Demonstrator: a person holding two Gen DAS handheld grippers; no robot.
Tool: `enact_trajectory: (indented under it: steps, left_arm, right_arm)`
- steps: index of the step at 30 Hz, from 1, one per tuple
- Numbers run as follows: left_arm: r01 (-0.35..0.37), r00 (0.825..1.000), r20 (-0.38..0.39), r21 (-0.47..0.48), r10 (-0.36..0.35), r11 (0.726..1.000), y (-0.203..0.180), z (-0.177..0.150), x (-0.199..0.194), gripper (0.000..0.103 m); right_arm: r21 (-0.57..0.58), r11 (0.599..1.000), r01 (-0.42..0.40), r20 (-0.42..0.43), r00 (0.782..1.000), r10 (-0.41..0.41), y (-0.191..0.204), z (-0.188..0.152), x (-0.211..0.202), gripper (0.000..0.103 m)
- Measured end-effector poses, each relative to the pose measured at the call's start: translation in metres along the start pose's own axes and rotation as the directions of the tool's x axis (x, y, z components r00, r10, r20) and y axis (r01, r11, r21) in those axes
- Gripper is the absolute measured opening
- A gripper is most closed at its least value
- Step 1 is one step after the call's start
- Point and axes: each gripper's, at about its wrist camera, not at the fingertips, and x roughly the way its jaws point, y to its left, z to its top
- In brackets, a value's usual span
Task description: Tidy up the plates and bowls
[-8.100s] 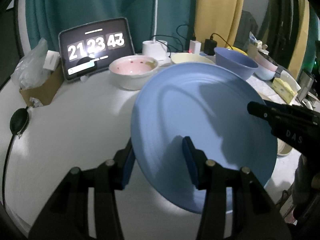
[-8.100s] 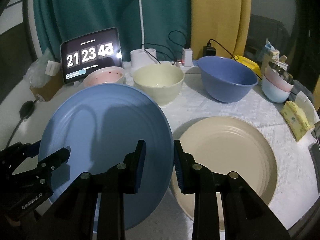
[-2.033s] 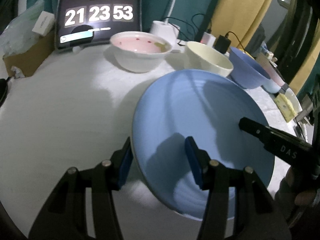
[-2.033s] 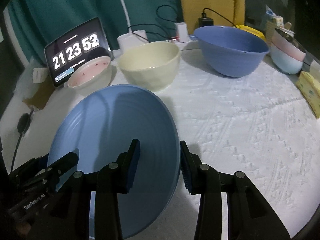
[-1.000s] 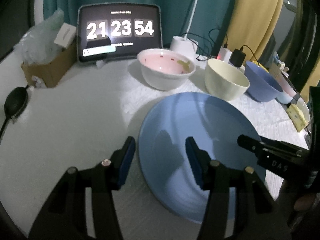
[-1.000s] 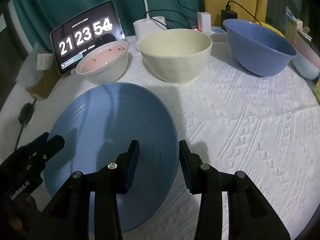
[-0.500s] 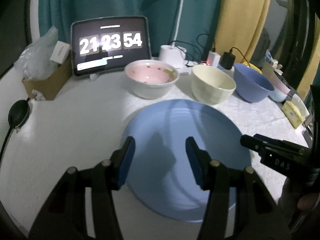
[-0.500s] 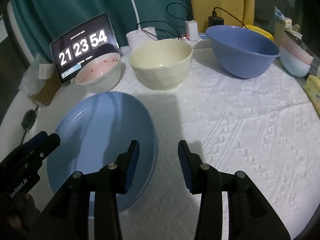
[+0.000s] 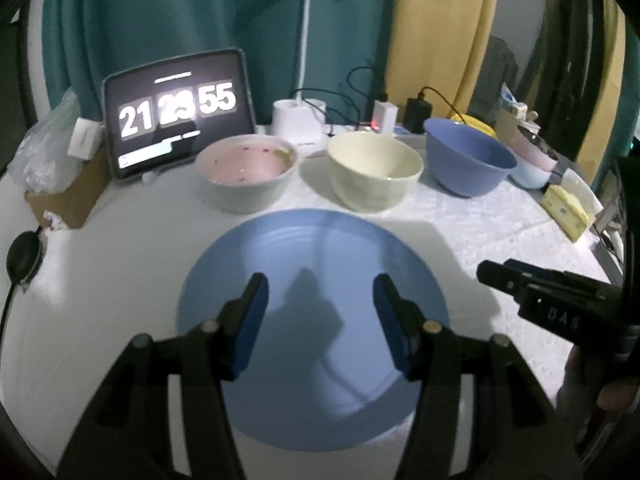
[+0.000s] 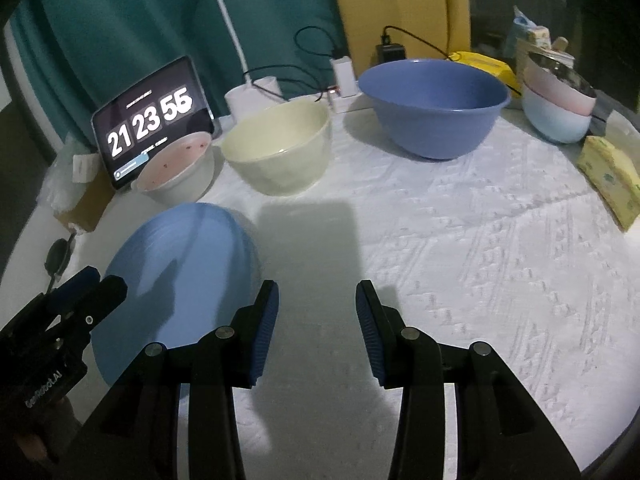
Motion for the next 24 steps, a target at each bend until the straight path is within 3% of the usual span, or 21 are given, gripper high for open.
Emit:
enact_trajectory:
  steps: [24]
  left_arm:
    - [0.062, 0.998, 0.014, 0.133, -0.065, 0.989, -0.082, 0.028, 0.017, 0.057]
  right_arm:
    - [0.091, 0.994, 0.060, 0.077, 0.995, -0.067, -0.084, 0.020, -0.030, 0.043]
